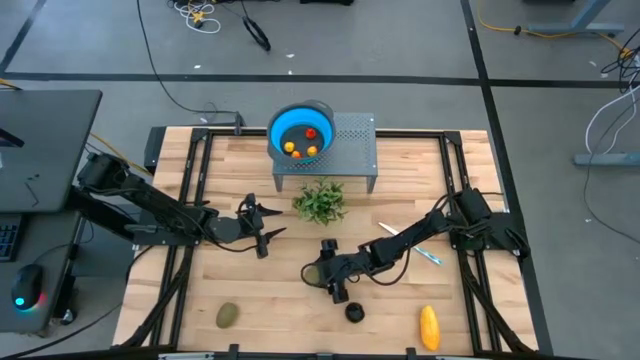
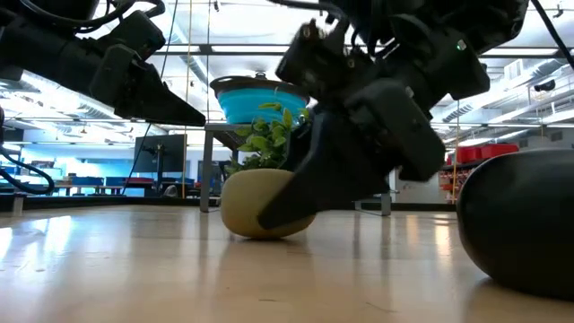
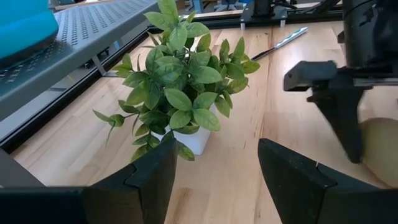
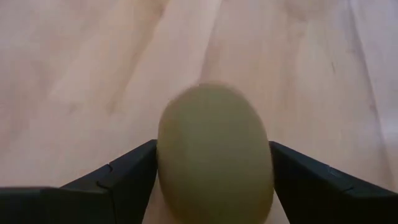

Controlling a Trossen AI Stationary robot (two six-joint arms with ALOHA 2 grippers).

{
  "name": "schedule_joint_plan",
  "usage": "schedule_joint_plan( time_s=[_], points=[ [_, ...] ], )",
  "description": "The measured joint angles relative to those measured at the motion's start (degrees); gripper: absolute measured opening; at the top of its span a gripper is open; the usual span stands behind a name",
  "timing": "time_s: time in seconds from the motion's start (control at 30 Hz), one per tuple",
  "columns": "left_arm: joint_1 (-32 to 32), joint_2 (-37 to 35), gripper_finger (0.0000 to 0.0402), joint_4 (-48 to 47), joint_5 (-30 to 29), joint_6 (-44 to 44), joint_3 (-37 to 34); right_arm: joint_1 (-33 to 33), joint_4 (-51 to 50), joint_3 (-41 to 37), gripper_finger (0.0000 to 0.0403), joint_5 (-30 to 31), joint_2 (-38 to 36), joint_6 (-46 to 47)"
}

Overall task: Pick & Place Fruit
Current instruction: Put the brown kiwi into the blue strainer bowl on the shelf

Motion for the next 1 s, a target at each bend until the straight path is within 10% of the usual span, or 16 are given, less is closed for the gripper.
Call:
schedule_joint_plan(
  time_s=[1.0],
  points=[
    [0.0,0.0,0.0233,0.0,0.0,0.0,0.0,2.2,-4.3,0.0,0.0240,9.7,-6.4,2.3]
  ],
)
